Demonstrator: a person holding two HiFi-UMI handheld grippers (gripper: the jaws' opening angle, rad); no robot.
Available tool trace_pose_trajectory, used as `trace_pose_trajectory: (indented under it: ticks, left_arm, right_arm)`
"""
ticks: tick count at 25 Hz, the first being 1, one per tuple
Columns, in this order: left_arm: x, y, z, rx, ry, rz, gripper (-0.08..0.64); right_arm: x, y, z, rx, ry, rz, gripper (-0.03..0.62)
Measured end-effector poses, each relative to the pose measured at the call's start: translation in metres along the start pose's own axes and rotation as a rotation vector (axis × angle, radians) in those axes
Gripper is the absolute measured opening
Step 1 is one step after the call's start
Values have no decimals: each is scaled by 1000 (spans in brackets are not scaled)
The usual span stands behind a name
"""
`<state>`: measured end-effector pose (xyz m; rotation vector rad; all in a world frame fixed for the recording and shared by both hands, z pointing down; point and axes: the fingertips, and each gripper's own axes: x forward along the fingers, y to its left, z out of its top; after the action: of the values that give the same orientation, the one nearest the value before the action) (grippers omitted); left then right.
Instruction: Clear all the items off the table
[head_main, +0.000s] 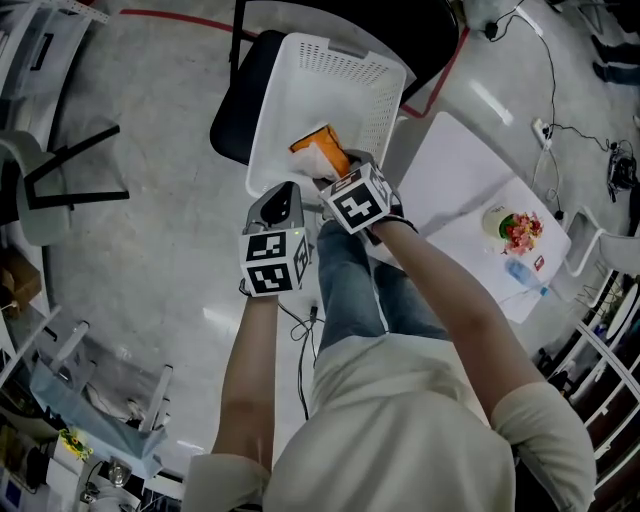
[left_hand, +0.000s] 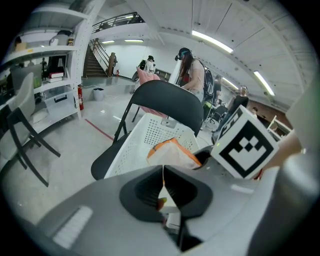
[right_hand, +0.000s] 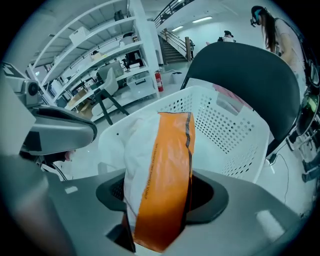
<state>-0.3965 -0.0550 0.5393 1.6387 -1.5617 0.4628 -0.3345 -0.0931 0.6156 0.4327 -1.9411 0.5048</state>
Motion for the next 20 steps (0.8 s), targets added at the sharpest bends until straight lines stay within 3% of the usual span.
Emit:
trace_pose_trajectory:
  ticks: [9,20]
  left_arm:
    - [13,8,-9,-28,24,8,15]
    - [17,11,-13,-38,30,4,15]
  right_arm:
    - [29,4,3,-89,28,-2,279]
    - [40,7,3,-70,37,8,282]
